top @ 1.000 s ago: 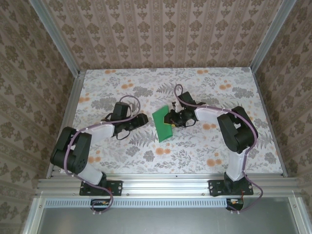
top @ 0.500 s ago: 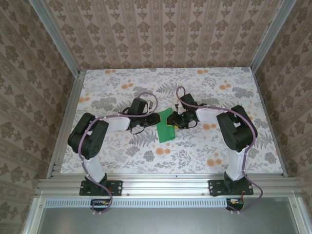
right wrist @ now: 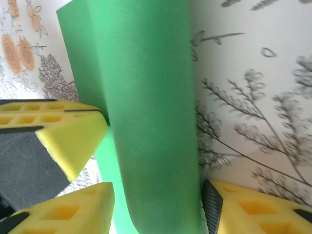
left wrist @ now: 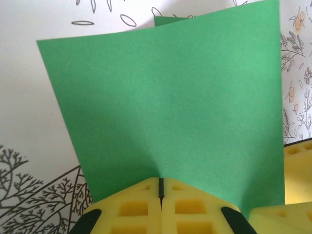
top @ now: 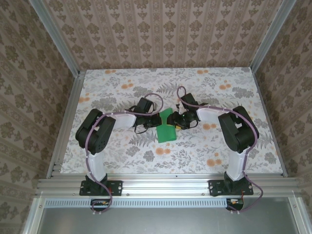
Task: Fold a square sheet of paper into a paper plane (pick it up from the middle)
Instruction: Hold the square sheet of paper at the center of the table.
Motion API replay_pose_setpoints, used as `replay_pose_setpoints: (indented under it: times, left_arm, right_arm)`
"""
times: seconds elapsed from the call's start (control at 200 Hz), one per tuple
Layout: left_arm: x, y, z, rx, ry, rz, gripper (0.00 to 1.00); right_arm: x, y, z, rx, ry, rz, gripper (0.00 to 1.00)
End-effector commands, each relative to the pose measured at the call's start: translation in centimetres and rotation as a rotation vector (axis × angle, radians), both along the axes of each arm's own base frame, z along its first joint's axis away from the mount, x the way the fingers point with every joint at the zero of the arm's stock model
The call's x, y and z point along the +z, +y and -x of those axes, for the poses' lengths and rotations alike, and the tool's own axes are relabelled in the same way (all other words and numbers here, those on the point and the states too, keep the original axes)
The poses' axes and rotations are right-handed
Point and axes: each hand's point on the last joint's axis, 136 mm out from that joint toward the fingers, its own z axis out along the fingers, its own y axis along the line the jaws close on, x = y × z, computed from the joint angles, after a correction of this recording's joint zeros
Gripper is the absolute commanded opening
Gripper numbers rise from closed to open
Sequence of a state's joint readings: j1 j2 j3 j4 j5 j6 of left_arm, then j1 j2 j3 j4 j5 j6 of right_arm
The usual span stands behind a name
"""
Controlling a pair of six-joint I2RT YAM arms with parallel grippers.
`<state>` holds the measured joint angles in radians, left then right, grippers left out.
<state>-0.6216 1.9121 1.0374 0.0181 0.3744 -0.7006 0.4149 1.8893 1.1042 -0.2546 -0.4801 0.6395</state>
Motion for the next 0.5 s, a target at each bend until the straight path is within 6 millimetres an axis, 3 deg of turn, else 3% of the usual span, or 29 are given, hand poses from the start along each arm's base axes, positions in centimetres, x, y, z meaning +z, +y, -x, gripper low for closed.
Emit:
replay_pose_setpoints:
  times: [0.0,0.2,0.495]
  left_arm:
    - [-1.0,0.1,0.6,-0.03,0.025,-0.047,0.05]
    - [-0.8,-0.5,0.6,-0.049,0.023,-0.039,0.05]
    - [0.3,-1.3,0.2,-0.055,0.008,-0.004,0.05]
  right_arm:
    - [1.6,-1.9,0.0,0.003,-0.041,0.11,0.55]
    - [2.6,-2.5,0.1,0.083,-0.106,0.26,0.59]
    - [1.2,-1.0,0.2,0.125,-0.087,0.307,0.57]
